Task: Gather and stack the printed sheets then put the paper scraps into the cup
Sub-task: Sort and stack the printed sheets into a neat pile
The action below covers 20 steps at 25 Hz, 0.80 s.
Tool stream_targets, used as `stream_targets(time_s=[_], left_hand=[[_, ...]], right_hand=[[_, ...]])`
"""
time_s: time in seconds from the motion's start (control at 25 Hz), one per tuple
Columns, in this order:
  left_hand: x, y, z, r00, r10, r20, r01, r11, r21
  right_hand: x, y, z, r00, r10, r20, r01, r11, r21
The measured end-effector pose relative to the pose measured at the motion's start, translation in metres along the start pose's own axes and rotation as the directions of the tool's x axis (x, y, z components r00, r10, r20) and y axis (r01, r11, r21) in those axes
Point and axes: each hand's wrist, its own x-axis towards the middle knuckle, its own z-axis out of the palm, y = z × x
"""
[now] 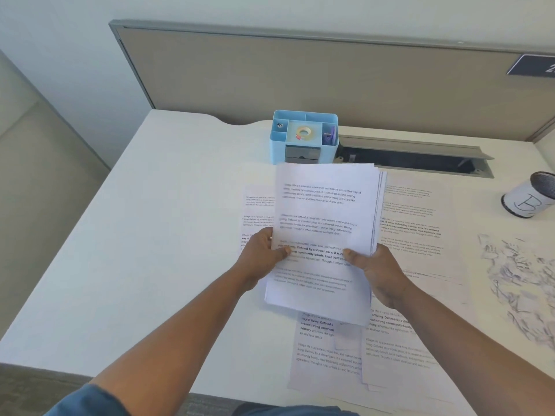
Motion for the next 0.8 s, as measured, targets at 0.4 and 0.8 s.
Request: stream_targets(time_s=[0.4,0.8], left_hand=[[0.05,-0.022,-0.027,0.86,-0.033,-0.509,0.366,0.736,0.57],[0.07,-0.01,-0.023,0.805,-0.169,-0.568,0.465,0.776,0.427]], right_hand=[[0.029,-0.008,-0.025,0.989,0.084,-0.125,-0.075,0.994,0.079],[0.054,-0.012,-0.019,0.988,0.102,-0.118,-0.09,0.991,0.099]])
